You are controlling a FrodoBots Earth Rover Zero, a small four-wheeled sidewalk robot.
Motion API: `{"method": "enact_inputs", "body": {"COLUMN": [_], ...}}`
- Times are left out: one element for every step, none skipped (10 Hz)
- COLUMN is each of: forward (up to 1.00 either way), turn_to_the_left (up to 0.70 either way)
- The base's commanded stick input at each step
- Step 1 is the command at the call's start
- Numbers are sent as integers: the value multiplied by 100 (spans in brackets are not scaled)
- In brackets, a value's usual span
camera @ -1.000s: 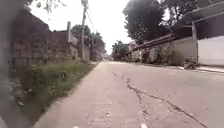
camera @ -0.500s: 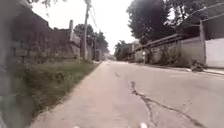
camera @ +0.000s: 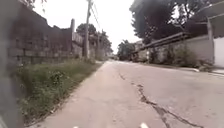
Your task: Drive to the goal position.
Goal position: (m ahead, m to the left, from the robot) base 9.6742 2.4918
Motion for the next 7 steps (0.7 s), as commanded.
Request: {"method": "enact_inputs", "body": {"forward": [70, 70, 70, 70, 70, 70, 70], "turn_to_the_left": [0, 0, 0, 0, 0, 0, 0]}}
